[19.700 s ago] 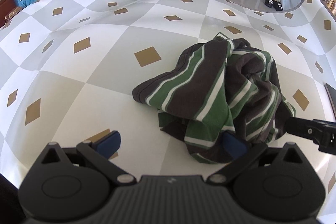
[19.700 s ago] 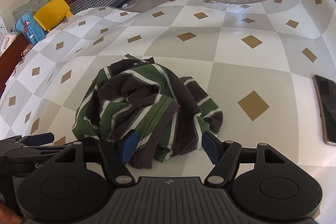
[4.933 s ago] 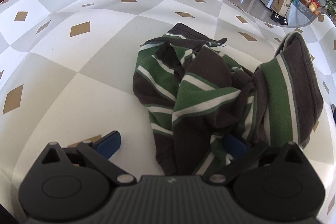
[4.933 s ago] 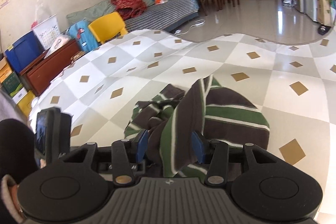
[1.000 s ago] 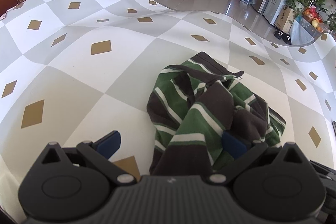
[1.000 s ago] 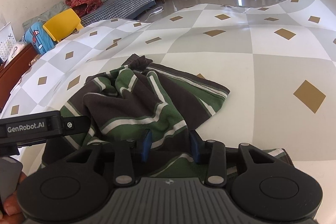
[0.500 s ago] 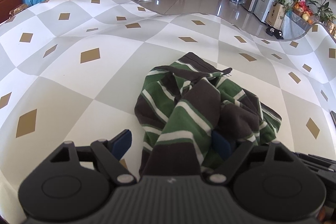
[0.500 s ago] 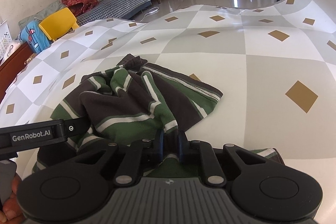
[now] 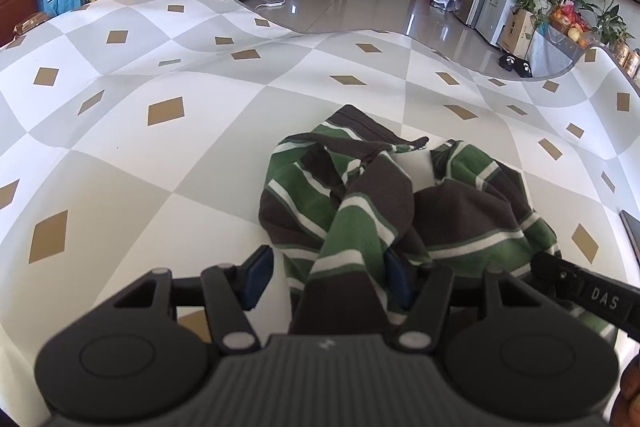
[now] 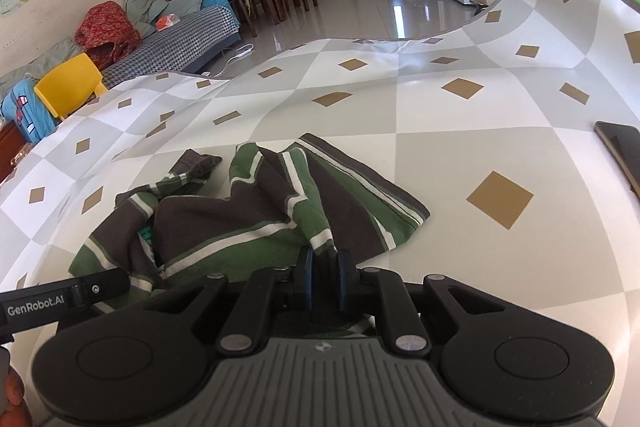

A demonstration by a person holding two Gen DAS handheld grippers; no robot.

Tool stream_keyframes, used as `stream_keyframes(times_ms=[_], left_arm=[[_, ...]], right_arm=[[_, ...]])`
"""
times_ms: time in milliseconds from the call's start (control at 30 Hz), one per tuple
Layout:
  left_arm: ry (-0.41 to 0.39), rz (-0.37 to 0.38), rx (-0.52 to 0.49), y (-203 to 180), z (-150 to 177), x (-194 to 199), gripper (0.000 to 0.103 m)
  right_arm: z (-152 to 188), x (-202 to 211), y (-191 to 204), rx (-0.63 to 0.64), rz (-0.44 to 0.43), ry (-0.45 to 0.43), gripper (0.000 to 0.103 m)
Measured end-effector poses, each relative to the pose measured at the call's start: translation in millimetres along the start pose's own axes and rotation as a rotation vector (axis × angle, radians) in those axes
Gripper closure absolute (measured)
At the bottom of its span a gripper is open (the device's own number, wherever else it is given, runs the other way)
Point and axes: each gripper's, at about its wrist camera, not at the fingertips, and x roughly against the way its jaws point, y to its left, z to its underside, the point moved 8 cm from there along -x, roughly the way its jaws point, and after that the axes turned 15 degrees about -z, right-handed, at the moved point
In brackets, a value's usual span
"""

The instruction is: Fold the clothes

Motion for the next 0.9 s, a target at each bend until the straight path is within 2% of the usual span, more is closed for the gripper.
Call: stream_keyframes(times_ms=[167,400,600,767,900], left_arm=[[0.006,0.007,-0.013,-5,4,1,0.046],[0.016,0.021,-0.024,-10,8,2,0.043],[0.013,0.031,-0.051,-16,11,4,0.042],[0.017,0.03,-0.052,-18,13,5,0.037],[-0.015,0.029,-0.048,-18,8,11,0.023]], right_arm=[[0,7,-5,-0.008,0.019,-0.007,0.091],[-2,20,-27,-0.081,0.104,-0.029,0.09],[1,24,-32,-0.122,0.089,-0.023,0.088],[-4,30,-34,-0.156,0.08,-0.061,0.08],[-8,35,-31,-0.159,0.064,-0.088,0.075]])
